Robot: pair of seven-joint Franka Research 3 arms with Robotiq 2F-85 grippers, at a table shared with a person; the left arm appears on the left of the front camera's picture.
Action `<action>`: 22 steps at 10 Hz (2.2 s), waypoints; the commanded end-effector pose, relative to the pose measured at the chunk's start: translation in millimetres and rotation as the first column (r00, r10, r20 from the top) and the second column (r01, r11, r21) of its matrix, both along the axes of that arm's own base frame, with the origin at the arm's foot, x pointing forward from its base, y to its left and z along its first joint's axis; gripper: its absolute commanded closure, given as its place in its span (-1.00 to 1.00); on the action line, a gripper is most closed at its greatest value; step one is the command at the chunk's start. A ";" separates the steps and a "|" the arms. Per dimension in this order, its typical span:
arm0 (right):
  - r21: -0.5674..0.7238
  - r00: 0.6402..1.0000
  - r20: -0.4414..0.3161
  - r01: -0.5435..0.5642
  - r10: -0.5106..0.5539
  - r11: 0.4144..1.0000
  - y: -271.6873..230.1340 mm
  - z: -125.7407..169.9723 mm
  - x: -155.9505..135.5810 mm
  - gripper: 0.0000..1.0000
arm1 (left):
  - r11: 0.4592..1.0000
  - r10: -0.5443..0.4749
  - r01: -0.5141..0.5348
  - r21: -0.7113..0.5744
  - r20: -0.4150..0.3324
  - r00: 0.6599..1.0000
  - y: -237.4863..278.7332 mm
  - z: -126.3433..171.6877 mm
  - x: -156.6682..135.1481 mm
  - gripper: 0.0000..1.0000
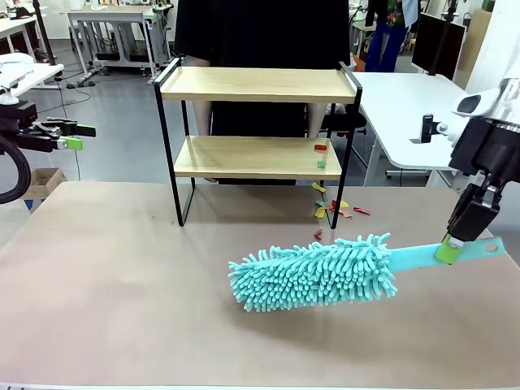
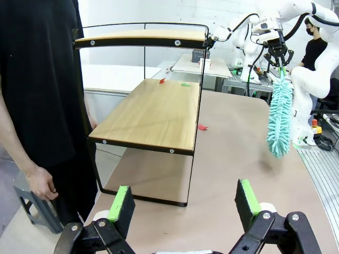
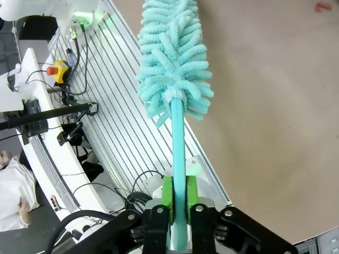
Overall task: Clean the shelf.
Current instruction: Hand the Duster back to the human.
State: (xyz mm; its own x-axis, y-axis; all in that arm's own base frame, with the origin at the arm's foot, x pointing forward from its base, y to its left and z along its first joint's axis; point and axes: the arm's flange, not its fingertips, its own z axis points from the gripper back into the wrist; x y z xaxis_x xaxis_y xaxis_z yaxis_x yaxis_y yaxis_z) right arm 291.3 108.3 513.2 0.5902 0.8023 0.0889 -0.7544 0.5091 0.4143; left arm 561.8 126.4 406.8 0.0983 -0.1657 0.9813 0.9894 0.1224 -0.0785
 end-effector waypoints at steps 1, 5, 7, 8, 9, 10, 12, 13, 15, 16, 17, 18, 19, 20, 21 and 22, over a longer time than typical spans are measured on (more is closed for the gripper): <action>-0.004 1.000 0.000 0.013 -0.013 1.000 1.3 5.4 0.0 0.74 | 1.000 0.000 0.000 0.000 0.009 1.000 -0.7 2.6 -1.0 -1.00; 0.062 0.999 0.050 -0.019 0.016 0.998 1.1 0.8 19.5 0.74 | 0.998 -0.050 0.050 0.023 -0.006 0.999 -16.8 26.4 -18.8 -1.00; 0.164 0.986 0.145 -0.110 0.086 0.980 -2.1 0.7 40.9 0.74 | 0.996 -0.086 0.086 0.009 0.019 0.996 -41.3 31.1 -45.3 -1.00; 0.215 0.970 0.211 -0.168 0.122 0.962 -5.3 -1.7 47.2 0.74 | 0.999 -0.051 0.051 0.010 0.039 0.998 -51.6 33.3 -70.7 -1.00; 0.265 0.960 0.240 -0.210 0.147 0.941 -10.6 -4.4 51.9 0.74 | 1.000 -0.027 0.027 -0.007 0.050 0.998 -57.7 33.0 -88.6 -1.00; 0.301 0.952 0.273 -0.223 0.140 0.927 -17.9 -8.0 59.8 0.74 | 0.999 -0.013 0.015 -0.034 0.058 0.998 -65.4 29.9 -110.7 -1.00; 0.349 0.929 0.334 -0.279 0.160 0.894 -33.9 -11.5 75.7 0.74 | 0.996 0.025 -0.018 -0.083 0.081 0.996 -79.0 23.3 -149.2 -1.00; 0.356 0.912 0.363 -0.325 0.191 0.876 -45.2 -12.1 83.8 0.74 | 0.995 0.046 -0.037 -0.093 0.095 0.994 -87.9 21.8 -167.2 -1.00; 0.372 0.896 0.382 -0.375 0.227 0.849 -66.5 -15.4 101.1 0.74 | 0.991 0.081 -0.067 -0.114 0.123 0.989 -102.4 15.6 -192.2 -1.00; 0.375 0.887 0.402 -0.387 0.228 0.842 -84.3 -15.7 107.2 0.74 | 0.987 0.116 -0.098 -0.124 0.140 0.983 -117.2 9.8 -203.3 -1.00; 0.371 0.880 0.420 -0.390 0.222 0.843 -97.3 -14.4 109.4 0.74 | 0.988 0.101 -0.083 -0.133 0.131 0.986 -133.1 3.6 -209.4 -1.00; 0.395 0.869 0.438 -0.416 0.230 0.819 -110.4 -12.7 110.5 0.74 | 0.989 0.093 -0.079 -0.124 0.116 0.989 -148.6 -2.3 -214.6 -1.00; 0.418 0.857 0.460 -0.442 0.234 0.794 -122.4 -10.1 109.9 0.74 | 0.991 0.078 -0.068 -0.115 0.085 0.993 -159.9 -9.4 -216.2 -1.00; 0.399 0.852 0.475 -0.430 0.219 0.810 -127.5 -7.9 110.0 0.74 | 0.992 0.065 -0.060 -0.108 0.051 0.997 -168.8 -14.5 -213.1 -1.00; 0.401 0.850 0.480 -0.433 0.218 0.807 -128.3 -7.5 110.4 0.74 | 0.993 0.055 -0.053 -0.107 0.018 0.998 -174.6 -17.8 -209.6 -1.00; 0.408 0.849 0.490 -0.425 0.199 0.808 -126.9 -7.0 109.9 0.74 | 0.994 0.054 -0.057 -0.093 -0.040 0.998 -181.6 -16.6 -204.3 -1.00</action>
